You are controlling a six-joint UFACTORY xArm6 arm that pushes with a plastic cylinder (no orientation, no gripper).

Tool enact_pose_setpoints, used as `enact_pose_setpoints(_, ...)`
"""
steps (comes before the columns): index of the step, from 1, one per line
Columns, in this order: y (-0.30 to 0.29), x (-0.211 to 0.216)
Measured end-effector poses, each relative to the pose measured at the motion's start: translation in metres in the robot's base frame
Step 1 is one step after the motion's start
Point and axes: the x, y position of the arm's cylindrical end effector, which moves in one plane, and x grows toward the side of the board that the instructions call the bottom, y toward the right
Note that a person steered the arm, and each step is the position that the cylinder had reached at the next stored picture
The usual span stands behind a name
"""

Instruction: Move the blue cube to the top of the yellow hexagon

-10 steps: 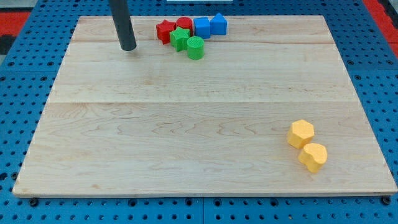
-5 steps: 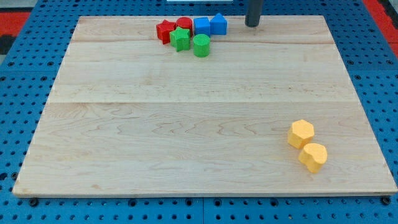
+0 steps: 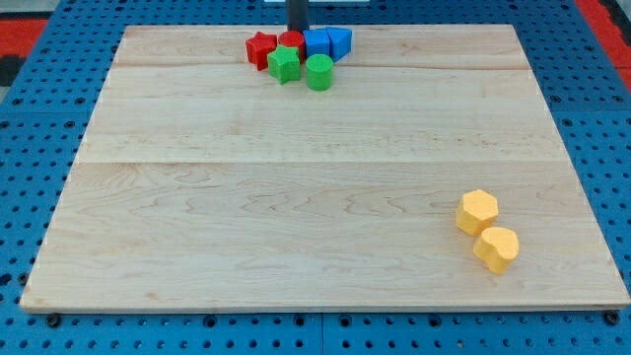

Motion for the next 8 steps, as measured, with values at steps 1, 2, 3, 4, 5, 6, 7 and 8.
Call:
enact_pose_setpoints(1, 0.000, 0.000)
enact_pose_setpoints(2, 0.016, 0.017)
enact_pose_setpoints(3, 0.056, 0.041)
enact_pose_setpoints(4, 0.067, 0.060)
enact_pose_setpoints(5, 0.057, 0.043)
enact_pose_setpoints(6, 0.055, 0.065)
enact_pose_setpoints(7, 0.094, 0.119)
enact_pose_setpoints(8, 0.116, 0.157)
